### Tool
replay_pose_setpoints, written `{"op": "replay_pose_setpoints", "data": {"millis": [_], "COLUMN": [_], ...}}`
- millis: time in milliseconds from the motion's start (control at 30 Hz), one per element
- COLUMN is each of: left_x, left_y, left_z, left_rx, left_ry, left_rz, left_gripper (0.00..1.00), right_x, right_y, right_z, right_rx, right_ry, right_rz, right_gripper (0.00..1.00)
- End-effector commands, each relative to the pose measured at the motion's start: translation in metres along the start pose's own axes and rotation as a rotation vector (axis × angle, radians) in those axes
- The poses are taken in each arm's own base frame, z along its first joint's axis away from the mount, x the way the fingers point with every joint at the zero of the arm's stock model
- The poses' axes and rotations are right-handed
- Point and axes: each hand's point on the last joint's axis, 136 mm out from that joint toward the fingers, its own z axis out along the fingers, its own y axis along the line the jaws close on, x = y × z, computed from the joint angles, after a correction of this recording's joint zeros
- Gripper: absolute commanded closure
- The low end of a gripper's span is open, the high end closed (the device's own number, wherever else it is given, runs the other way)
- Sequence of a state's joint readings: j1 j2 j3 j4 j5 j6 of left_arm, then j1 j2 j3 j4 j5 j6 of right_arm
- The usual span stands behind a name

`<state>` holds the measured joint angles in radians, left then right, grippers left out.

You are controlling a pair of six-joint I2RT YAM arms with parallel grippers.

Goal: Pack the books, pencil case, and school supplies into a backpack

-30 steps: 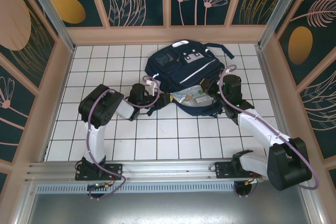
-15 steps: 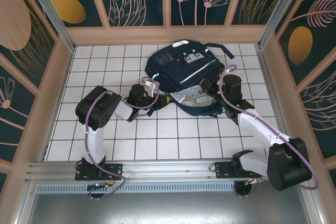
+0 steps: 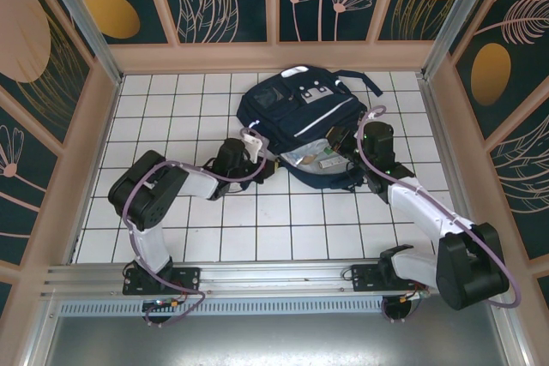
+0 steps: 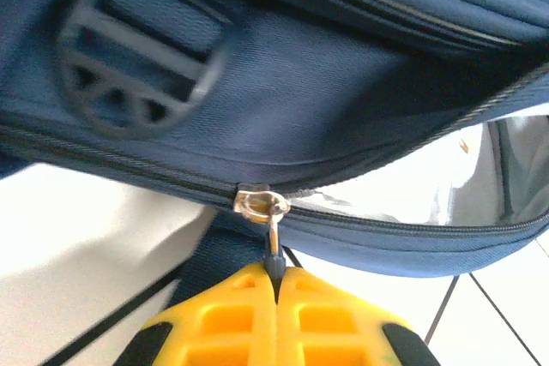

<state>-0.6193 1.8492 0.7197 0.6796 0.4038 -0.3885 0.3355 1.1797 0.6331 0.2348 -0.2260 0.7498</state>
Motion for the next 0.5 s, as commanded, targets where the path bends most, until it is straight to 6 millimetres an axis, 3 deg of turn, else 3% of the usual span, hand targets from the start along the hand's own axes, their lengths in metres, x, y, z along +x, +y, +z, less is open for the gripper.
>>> {"op": "replay_pose_setpoints", "data": {"millis": [0,333,400,467], "left_x": [0.001,0.010,0.010,0.009], "left_y": [-0.028,-0.089,-0.098,-0.104], "left_z": [0.002,0.018,0.021,0.024], "left_rx": [0.018,0.040,0.054,0.065], "left_ry": [0.034,0.079,0.080,0.077], "left_rz": [0.098,0.224,0.228,0.231], "left_gripper": [1.00,1.00,1.00,1.00], "right_x": [-0.011,-0.003,0.001,0.006], "right_y": [0.016,0.009,0.001,-0.010], "right_z": [0.002,0.002,-0.001,-0.007], "right_rx": [-0.048,-0.023,0.004,0.045], "right_ry": [-0.049,-0.036,-0.033,-0.034], "right_rz": [-0.011,-0.014,-0.019,-0.026], "right_gripper": [0.85,0.84,0.78,0.62]}}
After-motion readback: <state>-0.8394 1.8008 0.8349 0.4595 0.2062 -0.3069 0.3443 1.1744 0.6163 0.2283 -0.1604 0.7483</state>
